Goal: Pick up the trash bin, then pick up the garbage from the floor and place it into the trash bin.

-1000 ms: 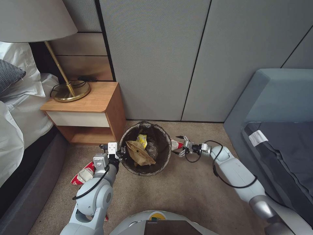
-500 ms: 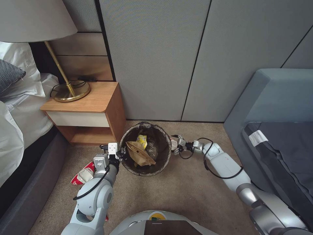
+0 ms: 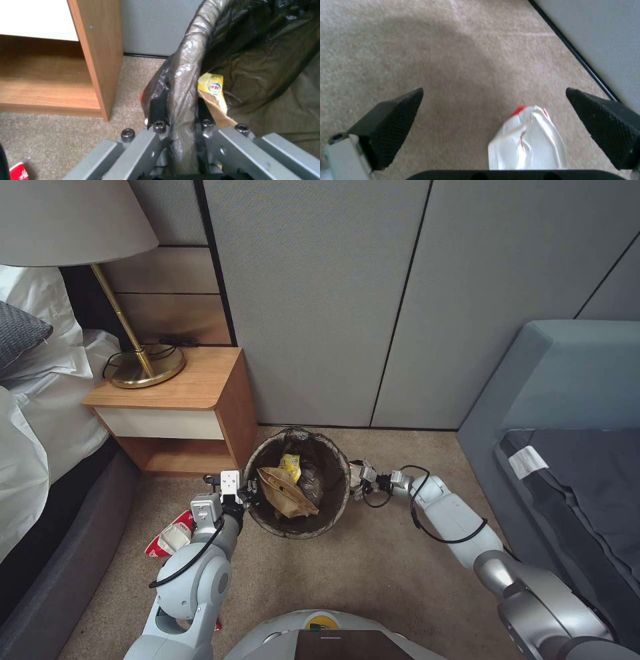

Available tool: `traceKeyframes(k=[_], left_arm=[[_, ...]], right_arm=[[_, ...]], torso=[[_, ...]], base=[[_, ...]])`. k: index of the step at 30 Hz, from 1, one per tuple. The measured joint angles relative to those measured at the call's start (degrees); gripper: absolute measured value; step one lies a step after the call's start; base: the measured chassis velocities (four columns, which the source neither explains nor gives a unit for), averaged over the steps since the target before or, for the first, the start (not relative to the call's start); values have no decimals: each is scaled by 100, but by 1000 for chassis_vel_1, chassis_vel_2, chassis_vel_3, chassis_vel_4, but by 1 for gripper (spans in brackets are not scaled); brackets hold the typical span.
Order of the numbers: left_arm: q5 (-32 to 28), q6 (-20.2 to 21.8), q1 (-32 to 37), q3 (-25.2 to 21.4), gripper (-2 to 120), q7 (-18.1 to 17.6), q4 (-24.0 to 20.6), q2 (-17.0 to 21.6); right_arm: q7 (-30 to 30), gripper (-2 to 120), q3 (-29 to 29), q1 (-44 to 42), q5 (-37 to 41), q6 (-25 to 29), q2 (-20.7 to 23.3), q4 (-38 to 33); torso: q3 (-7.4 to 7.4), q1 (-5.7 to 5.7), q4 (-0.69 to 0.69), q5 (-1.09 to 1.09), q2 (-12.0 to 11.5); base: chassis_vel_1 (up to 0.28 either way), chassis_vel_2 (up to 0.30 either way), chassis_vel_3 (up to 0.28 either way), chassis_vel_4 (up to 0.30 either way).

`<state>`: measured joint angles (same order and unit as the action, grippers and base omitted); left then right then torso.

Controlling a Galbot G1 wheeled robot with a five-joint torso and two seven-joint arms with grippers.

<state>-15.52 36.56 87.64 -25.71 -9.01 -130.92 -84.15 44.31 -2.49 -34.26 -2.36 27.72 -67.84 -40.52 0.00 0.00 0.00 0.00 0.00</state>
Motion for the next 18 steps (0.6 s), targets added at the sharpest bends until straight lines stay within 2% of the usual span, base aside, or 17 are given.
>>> traceKeyframes(k=[18], left_arm=[[-6,-2,2,7,0,0,4,15]], right_arm=[[-294,100,-367,16,-7,43,100,563]], torso=[[0,0,-1,0,0]], base=[[0,0,0,0]])
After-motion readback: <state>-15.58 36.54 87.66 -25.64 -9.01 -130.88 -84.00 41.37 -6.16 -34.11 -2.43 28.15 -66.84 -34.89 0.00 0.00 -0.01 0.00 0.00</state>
